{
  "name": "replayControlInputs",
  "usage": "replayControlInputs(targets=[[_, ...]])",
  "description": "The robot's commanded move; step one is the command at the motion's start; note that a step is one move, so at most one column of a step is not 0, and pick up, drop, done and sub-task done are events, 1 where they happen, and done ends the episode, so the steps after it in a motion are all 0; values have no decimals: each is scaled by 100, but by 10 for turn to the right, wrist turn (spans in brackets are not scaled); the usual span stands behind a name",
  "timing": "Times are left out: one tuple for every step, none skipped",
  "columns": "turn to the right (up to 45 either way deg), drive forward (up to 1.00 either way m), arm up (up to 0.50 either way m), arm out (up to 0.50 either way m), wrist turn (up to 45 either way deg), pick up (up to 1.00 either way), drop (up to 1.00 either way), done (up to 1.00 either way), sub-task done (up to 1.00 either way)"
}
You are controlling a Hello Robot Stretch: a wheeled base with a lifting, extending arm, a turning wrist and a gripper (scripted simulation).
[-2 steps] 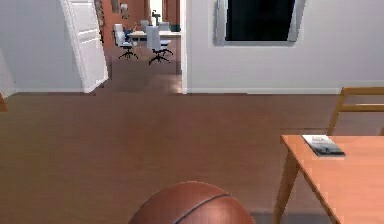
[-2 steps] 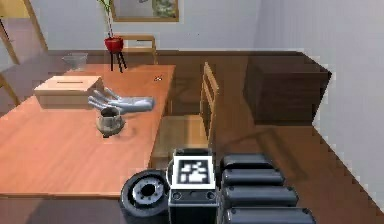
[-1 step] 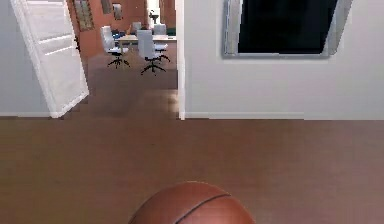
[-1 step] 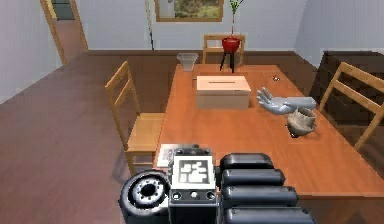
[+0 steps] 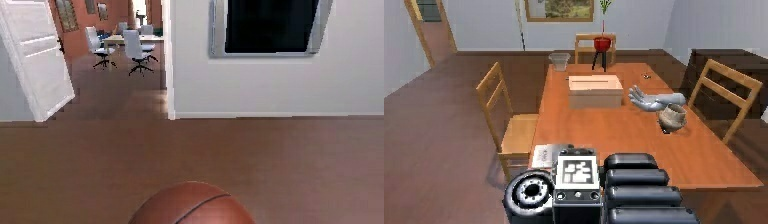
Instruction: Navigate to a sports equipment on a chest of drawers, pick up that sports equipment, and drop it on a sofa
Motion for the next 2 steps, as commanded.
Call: replayControlInputs(targets=[[0, 30, 0, 0, 0, 0, 0, 0, 0], [450, 0, 0, 0, 0, 0, 0, 0, 0]])
